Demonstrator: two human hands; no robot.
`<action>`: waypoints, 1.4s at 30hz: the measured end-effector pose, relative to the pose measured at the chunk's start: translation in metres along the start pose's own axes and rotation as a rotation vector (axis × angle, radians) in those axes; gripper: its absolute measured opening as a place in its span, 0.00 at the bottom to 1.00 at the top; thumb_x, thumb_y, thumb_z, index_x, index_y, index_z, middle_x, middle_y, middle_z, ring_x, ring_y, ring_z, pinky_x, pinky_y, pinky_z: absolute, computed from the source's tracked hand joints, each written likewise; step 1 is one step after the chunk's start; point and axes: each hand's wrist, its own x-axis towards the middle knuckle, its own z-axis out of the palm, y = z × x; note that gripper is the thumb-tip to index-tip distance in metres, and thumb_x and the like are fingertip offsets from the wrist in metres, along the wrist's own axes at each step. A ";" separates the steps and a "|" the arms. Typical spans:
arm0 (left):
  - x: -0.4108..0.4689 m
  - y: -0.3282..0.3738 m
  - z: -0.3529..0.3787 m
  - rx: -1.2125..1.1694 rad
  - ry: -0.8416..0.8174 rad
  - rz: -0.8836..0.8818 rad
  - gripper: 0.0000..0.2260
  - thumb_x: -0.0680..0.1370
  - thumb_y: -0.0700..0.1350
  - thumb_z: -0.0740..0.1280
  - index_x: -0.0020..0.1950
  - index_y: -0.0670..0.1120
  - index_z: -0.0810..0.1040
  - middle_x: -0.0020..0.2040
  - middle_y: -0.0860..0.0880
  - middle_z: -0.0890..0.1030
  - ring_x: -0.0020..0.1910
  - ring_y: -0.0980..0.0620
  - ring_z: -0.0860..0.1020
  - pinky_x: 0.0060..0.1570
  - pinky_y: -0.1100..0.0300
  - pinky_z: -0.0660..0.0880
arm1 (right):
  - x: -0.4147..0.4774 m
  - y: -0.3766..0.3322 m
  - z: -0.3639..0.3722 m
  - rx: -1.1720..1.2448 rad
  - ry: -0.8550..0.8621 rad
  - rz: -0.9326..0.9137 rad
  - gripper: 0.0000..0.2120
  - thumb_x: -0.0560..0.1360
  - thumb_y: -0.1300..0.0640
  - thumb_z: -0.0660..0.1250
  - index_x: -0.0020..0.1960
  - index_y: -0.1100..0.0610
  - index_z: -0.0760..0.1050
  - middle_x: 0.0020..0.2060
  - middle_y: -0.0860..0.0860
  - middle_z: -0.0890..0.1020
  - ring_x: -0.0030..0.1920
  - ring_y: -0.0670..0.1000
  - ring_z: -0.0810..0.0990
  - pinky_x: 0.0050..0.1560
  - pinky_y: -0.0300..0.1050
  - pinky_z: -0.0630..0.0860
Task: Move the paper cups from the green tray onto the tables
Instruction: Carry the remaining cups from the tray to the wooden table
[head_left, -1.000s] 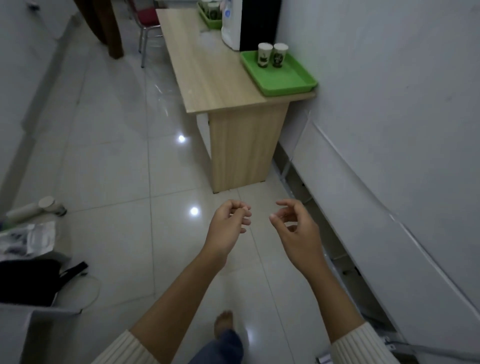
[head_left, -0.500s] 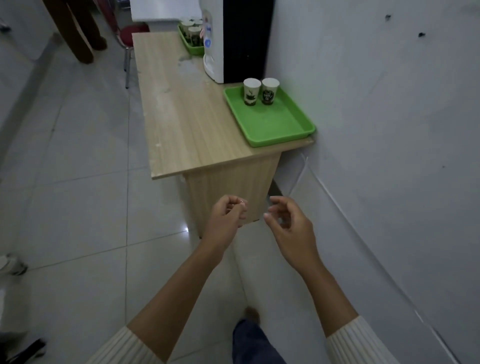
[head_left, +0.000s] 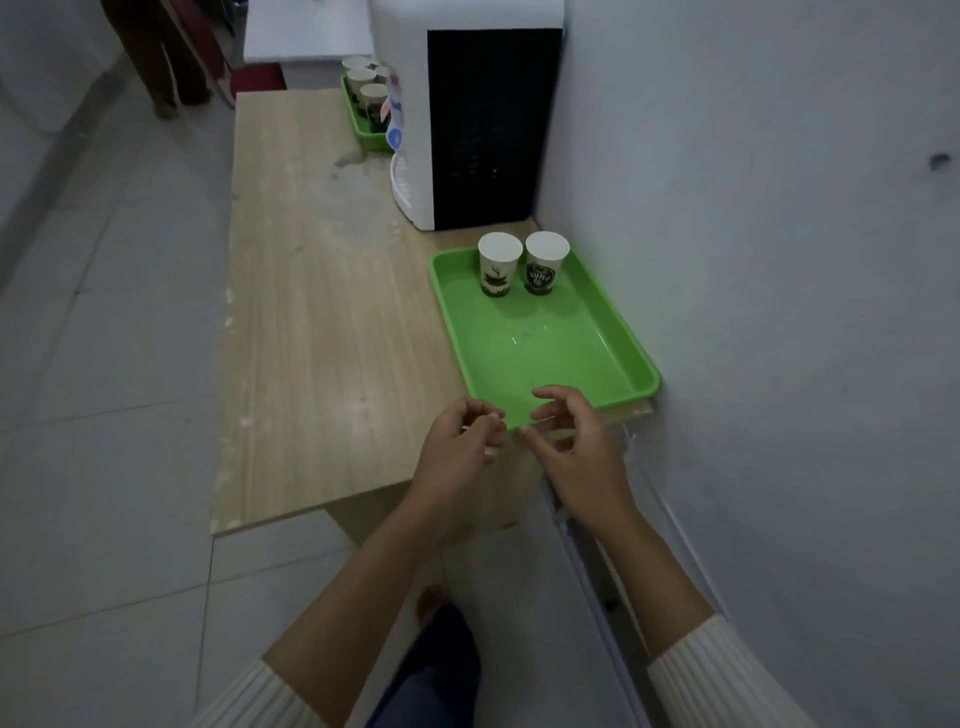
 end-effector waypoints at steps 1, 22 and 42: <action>0.019 0.005 0.000 -0.006 -0.005 -0.008 0.04 0.79 0.38 0.60 0.49 0.42 0.75 0.43 0.48 0.77 0.39 0.54 0.76 0.39 0.61 0.73 | 0.019 0.001 0.003 0.005 0.013 0.000 0.17 0.72 0.60 0.72 0.58 0.50 0.73 0.47 0.50 0.80 0.48 0.48 0.79 0.44 0.40 0.75; 0.285 0.041 0.025 -0.389 0.066 -0.437 0.17 0.82 0.45 0.55 0.65 0.35 0.69 0.59 0.38 0.76 0.59 0.44 0.76 0.55 0.50 0.76 | 0.336 0.023 0.037 -0.809 -0.169 -0.231 0.42 0.69 0.46 0.73 0.75 0.52 0.55 0.75 0.52 0.61 0.78 0.52 0.46 0.73 0.63 0.37; 0.309 0.056 0.019 -0.585 0.261 -0.406 0.14 0.83 0.46 0.54 0.57 0.39 0.73 0.47 0.42 0.79 0.45 0.48 0.78 0.48 0.55 0.77 | 0.361 -0.021 0.037 -0.432 -0.420 -0.265 0.37 0.63 0.54 0.75 0.69 0.48 0.64 0.60 0.52 0.69 0.60 0.55 0.71 0.65 0.56 0.68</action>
